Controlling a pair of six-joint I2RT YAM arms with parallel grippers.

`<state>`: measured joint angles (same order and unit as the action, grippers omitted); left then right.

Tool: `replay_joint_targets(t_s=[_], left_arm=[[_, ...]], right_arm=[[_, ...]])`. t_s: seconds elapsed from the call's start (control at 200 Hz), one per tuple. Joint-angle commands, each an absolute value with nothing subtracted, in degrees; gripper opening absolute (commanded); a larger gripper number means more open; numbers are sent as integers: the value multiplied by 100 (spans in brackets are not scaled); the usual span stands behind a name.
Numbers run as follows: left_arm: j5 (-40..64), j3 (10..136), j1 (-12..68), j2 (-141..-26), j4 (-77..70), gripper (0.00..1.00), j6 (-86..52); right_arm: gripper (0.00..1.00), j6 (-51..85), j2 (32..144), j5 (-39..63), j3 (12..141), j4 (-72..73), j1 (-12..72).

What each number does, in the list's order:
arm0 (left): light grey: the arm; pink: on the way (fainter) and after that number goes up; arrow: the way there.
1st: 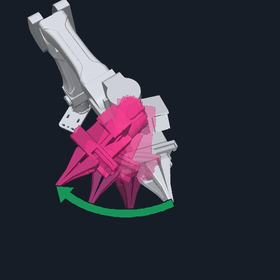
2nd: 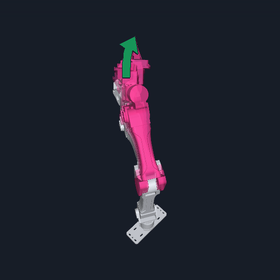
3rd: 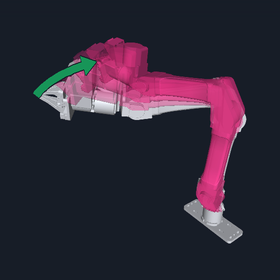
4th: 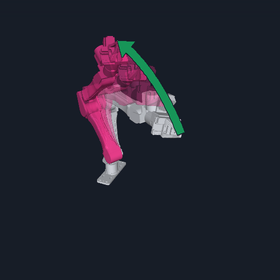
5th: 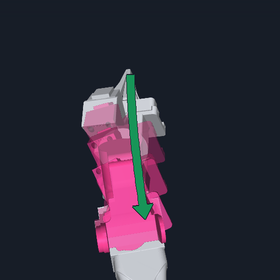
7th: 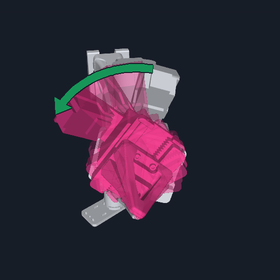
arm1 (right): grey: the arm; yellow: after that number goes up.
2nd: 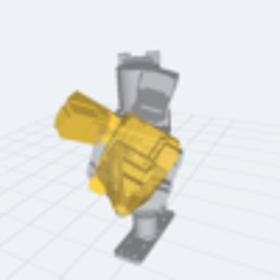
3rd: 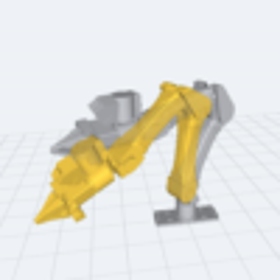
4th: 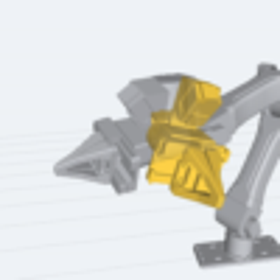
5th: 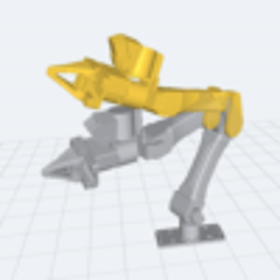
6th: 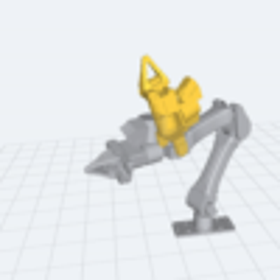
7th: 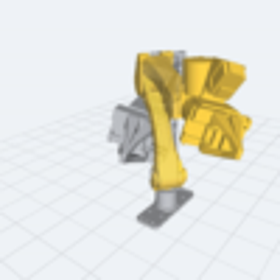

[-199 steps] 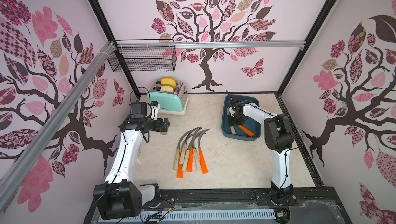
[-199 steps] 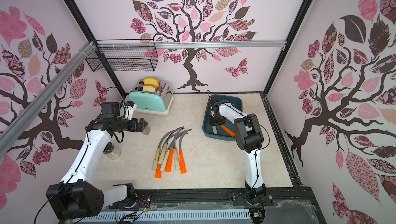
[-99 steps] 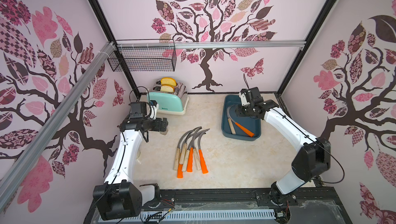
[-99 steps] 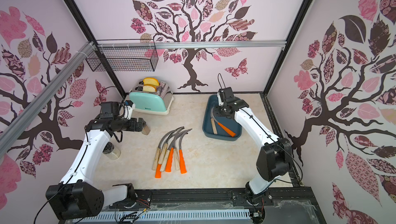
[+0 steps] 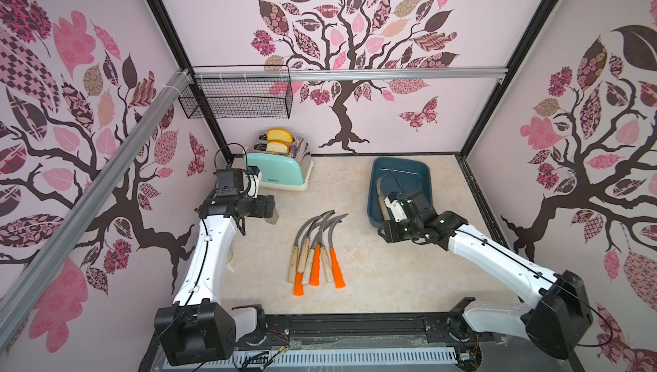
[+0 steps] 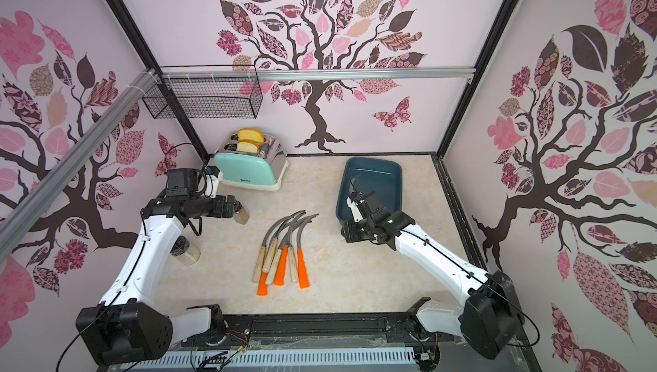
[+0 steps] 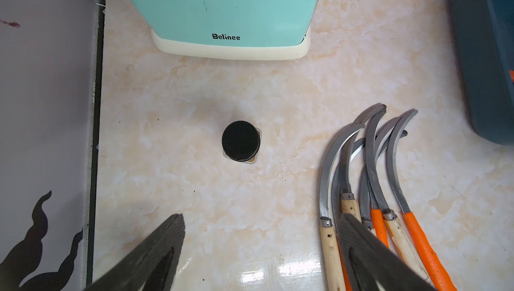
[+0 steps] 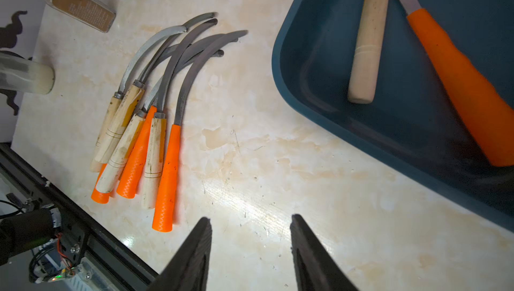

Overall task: Put small sickles into storage boxes
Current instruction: Pick up the sickle at the center of the board.

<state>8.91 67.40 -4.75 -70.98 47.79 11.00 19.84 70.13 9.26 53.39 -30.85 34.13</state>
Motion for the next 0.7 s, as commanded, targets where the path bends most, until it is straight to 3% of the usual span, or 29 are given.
replay_joint_targets(t_s=[0.0, 0.385, 0.695], left_arm=[[1027, 6937, -442, -7066, 4945, 93, 1287], [1356, 7092, -441, -6847, 5187, 98, 1112], [1424, 7037, -410, -6788, 5098, 98, 917]], right_arm=[[50, 2257, 6888, 990, 5349, -3055, 3684], [51, 2816, 7190, 382, 5251, -3014, 5073], [51, 2917, 7399, 208, 5315, -3137, 5423]])
